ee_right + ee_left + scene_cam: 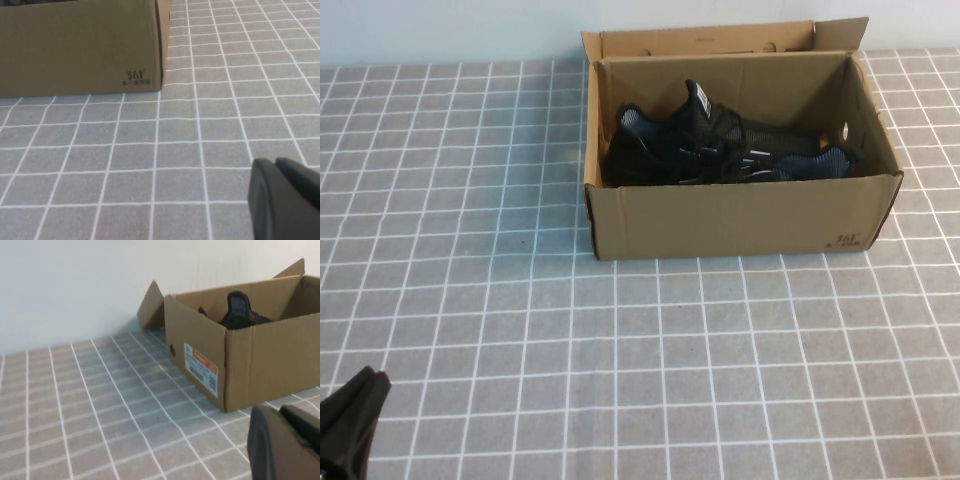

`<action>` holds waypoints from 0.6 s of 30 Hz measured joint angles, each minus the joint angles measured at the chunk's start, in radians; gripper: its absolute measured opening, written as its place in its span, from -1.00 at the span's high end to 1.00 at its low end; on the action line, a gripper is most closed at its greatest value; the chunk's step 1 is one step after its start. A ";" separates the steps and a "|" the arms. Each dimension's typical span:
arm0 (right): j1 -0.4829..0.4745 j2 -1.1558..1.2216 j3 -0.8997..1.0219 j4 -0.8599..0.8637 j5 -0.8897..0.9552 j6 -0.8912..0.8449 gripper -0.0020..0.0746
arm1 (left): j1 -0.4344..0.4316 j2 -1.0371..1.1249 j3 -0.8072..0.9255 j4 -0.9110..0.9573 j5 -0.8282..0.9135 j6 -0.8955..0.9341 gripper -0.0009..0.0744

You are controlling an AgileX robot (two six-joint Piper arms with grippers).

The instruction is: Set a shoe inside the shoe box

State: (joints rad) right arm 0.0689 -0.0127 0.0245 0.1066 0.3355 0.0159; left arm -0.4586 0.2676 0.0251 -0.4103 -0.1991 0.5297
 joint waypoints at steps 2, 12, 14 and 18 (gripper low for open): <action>0.000 0.000 0.000 0.000 0.000 0.000 0.99 | 0.003 0.000 0.000 0.044 -0.016 -0.011 0.98; 0.000 0.000 0.000 0.000 0.000 0.000 0.99 | 0.286 -0.048 0.000 0.338 -0.041 -0.310 0.98; 0.000 0.000 0.000 0.000 0.000 0.000 0.99 | 0.323 -0.096 0.000 0.361 -0.003 -0.339 0.98; 0.000 0.000 0.000 0.000 0.000 0.000 0.99 | 0.390 -0.212 0.000 0.373 0.127 -0.376 0.98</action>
State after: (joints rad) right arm 0.0689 -0.0132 0.0245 0.1066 0.3355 0.0159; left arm -0.0687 0.0552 0.0251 -0.0368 -0.0726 0.1536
